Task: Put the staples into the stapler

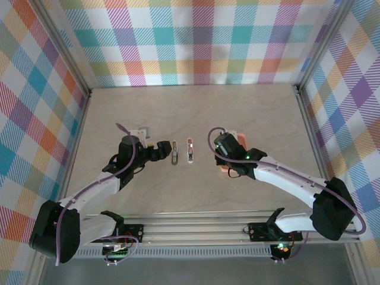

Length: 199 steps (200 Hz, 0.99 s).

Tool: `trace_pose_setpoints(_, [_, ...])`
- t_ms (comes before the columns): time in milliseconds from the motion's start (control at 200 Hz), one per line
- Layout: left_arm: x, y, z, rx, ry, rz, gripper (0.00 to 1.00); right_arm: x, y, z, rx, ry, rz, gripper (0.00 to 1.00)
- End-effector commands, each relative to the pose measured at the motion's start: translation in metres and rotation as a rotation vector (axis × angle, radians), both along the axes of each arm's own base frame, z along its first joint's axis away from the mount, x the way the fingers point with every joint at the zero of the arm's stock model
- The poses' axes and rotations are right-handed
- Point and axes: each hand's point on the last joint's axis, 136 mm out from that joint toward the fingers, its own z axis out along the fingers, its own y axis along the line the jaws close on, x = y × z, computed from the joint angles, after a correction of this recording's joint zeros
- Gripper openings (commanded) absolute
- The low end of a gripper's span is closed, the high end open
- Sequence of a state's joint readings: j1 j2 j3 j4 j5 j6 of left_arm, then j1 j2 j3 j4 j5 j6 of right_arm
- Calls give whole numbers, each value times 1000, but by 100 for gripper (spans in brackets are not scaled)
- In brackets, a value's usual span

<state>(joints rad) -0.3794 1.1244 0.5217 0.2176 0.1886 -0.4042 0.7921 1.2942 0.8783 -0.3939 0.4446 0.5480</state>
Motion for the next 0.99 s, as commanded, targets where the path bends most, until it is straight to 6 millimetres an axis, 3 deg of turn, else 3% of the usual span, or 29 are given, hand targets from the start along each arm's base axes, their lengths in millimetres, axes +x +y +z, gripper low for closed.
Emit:
trace_pose_setpoints(0, [1,-2,3,-15,-25,1,97,1,8,0,28,-27,-22,17])
trace_pose_setpoints(315, [2,2,-5,12,-23,20,97,-3,30,-25,23,13,-13,17])
trace_pose_setpoints(630, [6,8,-26,39,21,61,97,20,76,-42,31,53,57,16])
trace_pose_setpoints(990, [10,21,-33,62,44,116,97,43,109,-55,73,67,46,16])
